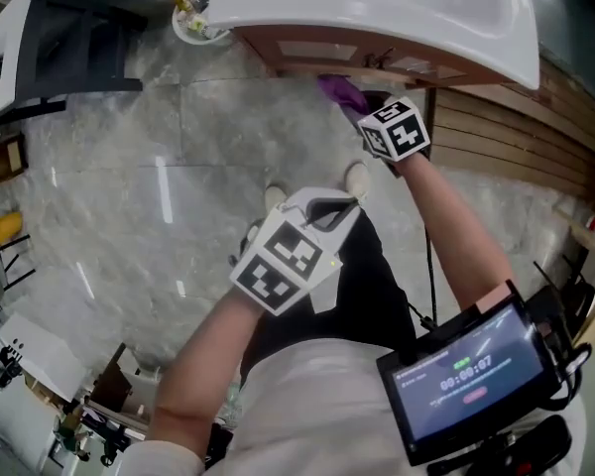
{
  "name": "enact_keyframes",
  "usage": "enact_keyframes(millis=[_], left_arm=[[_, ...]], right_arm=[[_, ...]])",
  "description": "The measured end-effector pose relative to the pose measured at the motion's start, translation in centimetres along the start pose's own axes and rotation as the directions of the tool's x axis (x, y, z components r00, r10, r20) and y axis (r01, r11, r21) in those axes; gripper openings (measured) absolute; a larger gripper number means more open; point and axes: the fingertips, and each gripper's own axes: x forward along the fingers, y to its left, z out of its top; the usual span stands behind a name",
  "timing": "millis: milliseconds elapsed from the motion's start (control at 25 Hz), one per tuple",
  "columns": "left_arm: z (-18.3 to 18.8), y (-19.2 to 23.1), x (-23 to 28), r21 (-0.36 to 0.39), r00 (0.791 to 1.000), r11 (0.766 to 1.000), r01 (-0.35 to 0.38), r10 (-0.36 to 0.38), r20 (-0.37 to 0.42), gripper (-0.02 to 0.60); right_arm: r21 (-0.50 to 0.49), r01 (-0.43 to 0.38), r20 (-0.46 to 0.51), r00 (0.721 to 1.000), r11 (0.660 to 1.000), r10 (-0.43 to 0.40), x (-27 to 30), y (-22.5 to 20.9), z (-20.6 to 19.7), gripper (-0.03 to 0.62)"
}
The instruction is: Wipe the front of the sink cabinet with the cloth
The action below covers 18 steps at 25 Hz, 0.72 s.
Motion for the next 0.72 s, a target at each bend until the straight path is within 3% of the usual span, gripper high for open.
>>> enact_keyframes(millis=[200, 320, 440, 720], left_arm=[[-2.7, 3.2, -4.5, -0.053, 0.998, 0.997, -0.051, 0.053, 0.037, 0.006], [-4.0, 4.8, -6.2, -0.078, 0.996, 0.994, -0.073, 0.077, 0.05, 0.006], [-4.9, 5.7, -7.4, -0.092, 0.994, 0.992, -0.083, 0.089, 0.058, 0.006], [-6.0, 7.1, -9.0, -0.104, 0.993, 0.99, -0.094, 0.101, 0.065, 0.006]], right_arm=[[-0.062, -0.102, 0.0, 0.995, 0.993, 0.102, 6.7, 6.7, 6.6, 0.083], [-0.043, -0.14, 0.001, 0.99, 0.989, 0.14, 10.4, 8.4, 9.5, 0.083], [-0.005, -0.164, -0.006, 0.986, 0.986, 0.164, 12.9, 8.7, 10.7, 0.083], [0.124, -0.106, 0.006, 0.994, 0.987, 0.106, 14.5, 6.0, 11.4, 0.083]])
